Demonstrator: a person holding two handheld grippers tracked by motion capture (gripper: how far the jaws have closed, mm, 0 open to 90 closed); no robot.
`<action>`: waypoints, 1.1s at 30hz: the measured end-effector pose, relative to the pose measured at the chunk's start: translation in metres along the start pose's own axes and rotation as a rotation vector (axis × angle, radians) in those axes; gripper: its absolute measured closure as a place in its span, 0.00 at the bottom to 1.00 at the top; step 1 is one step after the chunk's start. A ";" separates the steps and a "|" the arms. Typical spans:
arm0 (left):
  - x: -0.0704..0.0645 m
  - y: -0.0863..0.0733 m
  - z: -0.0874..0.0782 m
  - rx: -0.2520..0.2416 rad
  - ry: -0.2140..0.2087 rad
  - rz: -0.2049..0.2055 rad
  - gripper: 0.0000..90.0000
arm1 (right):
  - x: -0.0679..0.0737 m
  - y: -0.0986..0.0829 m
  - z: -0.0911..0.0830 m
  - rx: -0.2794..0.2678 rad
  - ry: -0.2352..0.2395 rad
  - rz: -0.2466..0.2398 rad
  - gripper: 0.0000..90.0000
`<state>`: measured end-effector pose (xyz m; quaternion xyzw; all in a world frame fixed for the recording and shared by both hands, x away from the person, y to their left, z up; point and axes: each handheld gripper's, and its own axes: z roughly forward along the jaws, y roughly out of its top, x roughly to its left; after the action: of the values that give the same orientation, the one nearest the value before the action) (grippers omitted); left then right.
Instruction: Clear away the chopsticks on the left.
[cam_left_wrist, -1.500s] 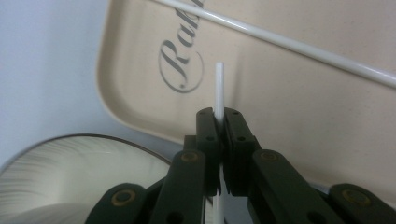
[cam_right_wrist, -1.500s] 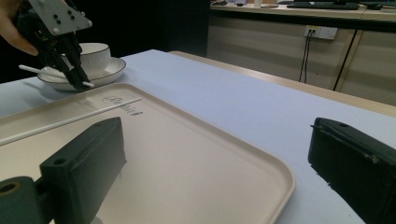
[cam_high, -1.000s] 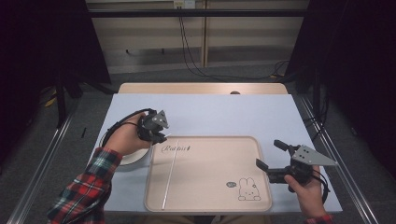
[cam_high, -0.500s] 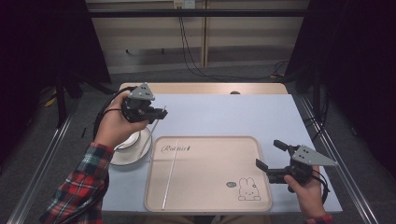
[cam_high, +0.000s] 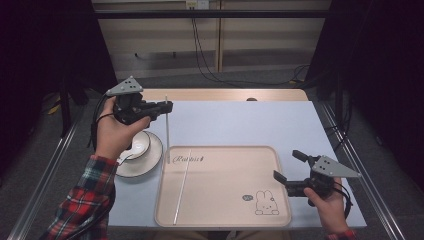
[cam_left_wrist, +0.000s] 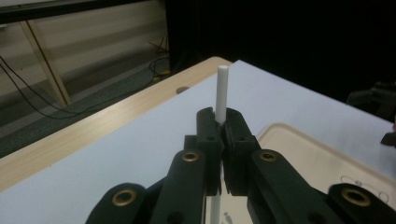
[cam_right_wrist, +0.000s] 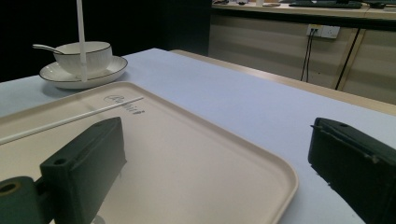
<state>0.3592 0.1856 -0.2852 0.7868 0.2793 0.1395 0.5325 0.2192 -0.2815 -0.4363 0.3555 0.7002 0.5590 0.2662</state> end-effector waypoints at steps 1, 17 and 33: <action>0.000 -0.001 0.000 -0.006 0.004 -0.013 0.97 | 0.000 0.000 0.000 -0.002 -0.002 0.000 0.04; 0.009 -0.018 0.005 0.073 -0.030 -0.281 0.97 | 0.000 0.000 0.000 0.003 -0.004 0.001 0.04; 0.014 -0.033 0.016 0.188 -0.034 -0.377 0.97 | 0.000 0.000 0.000 -0.003 -0.001 0.001 0.04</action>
<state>0.3688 0.1908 -0.3226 0.7690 0.4245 -0.0025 0.4780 0.2191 -0.2811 -0.4363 0.3559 0.6989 0.5600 0.2669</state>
